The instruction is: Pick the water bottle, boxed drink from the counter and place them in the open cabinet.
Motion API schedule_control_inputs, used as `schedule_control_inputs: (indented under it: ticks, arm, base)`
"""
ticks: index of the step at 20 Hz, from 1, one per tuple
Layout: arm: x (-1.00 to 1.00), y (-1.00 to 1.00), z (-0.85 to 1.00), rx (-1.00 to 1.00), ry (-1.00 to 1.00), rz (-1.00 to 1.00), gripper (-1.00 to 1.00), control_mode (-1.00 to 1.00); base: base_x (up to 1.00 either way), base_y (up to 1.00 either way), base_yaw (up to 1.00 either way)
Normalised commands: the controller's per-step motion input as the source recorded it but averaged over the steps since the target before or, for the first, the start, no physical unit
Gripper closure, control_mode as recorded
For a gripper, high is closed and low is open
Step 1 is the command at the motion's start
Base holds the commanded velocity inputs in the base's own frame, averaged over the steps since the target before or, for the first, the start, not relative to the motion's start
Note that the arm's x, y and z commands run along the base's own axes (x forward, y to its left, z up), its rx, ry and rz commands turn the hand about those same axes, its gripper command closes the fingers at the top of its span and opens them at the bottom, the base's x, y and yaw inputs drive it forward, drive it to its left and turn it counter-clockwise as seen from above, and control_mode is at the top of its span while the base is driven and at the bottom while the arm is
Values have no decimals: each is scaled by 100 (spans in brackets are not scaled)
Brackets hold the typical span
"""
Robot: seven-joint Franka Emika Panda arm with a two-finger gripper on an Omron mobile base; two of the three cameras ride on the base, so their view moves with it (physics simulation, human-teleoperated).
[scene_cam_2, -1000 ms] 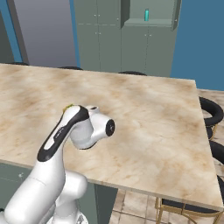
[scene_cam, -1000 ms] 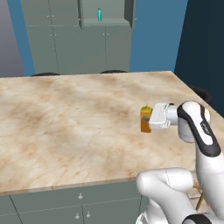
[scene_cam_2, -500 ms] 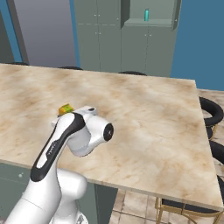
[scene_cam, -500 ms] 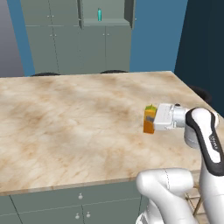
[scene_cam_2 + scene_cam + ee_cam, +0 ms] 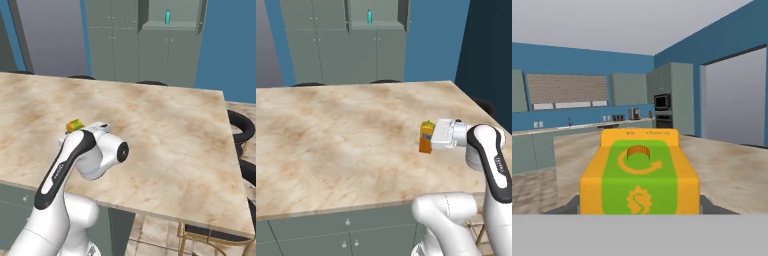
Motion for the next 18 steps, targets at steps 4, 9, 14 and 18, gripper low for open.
schedule_control_inputs:
  ticks: [4,9,14,18]
  arm:
    - [0,0,0,0,0,0,100,100]
    - [0,0,0,0,0,0,100,100]
    - [0,0,0,0,0,0,100,100]
    - [0,0,0,0,0,0,100,100]
  base:
    - [-75,-20,0]
    - [-78,-17,0]
    - [-25,-41,-38]
    - [-3,-78,-2]
